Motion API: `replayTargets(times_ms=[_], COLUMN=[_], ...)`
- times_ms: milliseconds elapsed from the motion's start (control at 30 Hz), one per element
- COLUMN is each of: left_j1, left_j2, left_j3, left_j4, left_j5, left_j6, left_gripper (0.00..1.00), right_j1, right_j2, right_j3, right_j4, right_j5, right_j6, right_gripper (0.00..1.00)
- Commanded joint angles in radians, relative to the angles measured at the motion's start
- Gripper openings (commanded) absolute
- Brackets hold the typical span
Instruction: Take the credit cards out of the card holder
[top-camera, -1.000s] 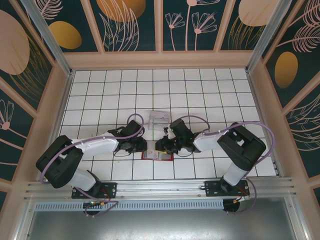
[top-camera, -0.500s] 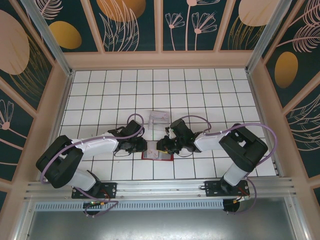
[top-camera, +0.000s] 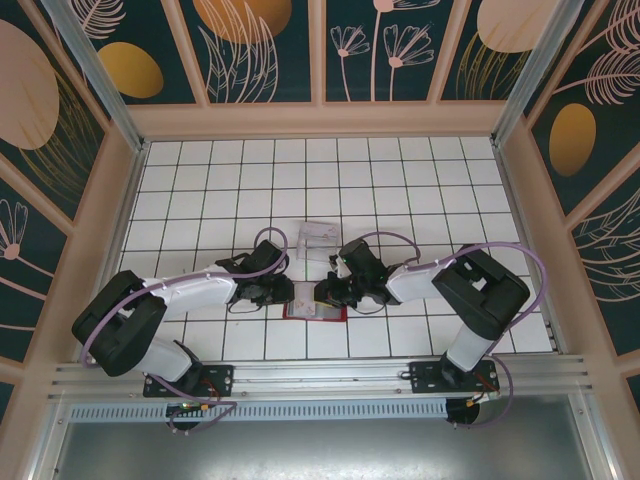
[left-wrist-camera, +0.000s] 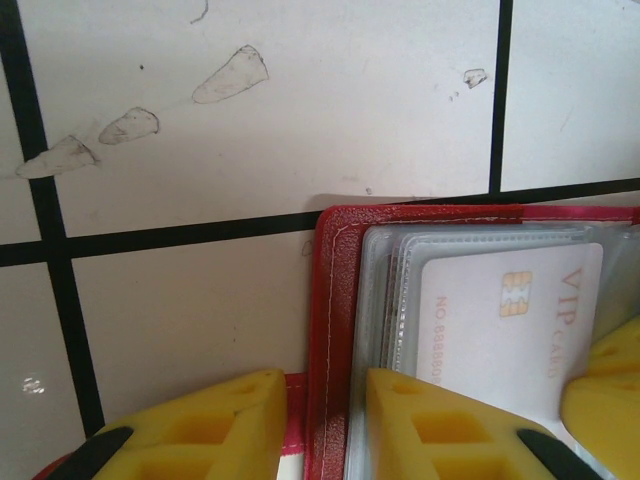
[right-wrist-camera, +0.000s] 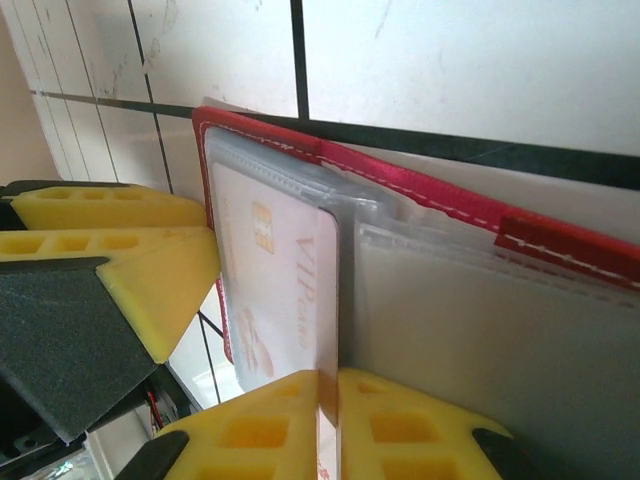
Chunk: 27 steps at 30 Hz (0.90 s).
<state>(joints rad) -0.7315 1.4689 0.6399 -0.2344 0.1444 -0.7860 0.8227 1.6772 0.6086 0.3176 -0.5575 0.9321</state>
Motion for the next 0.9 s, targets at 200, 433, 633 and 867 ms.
replayTargets(times_ms=[200,433,633,867], left_j1=[-0.008,-0.027,-0.039,-0.038], left_j2=[-0.032,-0.033,0.02,0.045], left_j3=[0.017,0.044,0.039,0.024], left_j4=[-0.083,-0.091,-0.074,-0.104], left_j5=[-0.015,-0.008,-0.004,-0.051], left_j6=[0.009,0.01,0.02,0.036], left_gripper=[0.33,0.41,0.44,0.38], right_j1=[0.003,0.003,0.004,0.002], right_j2=[-0.006,-0.005,-0.02,-0.046], right_j3=[-0.01,-0.011,-0.015,-0.021], right_j4=[0.009,0.017,0.006,-0.02], right_j5=[0.003,-0.006,0.002,0.02], right_j6=[-0.001,0.0,-0.002,-0.007], right_gripper=[0.0,0.0,0.0,0.0])
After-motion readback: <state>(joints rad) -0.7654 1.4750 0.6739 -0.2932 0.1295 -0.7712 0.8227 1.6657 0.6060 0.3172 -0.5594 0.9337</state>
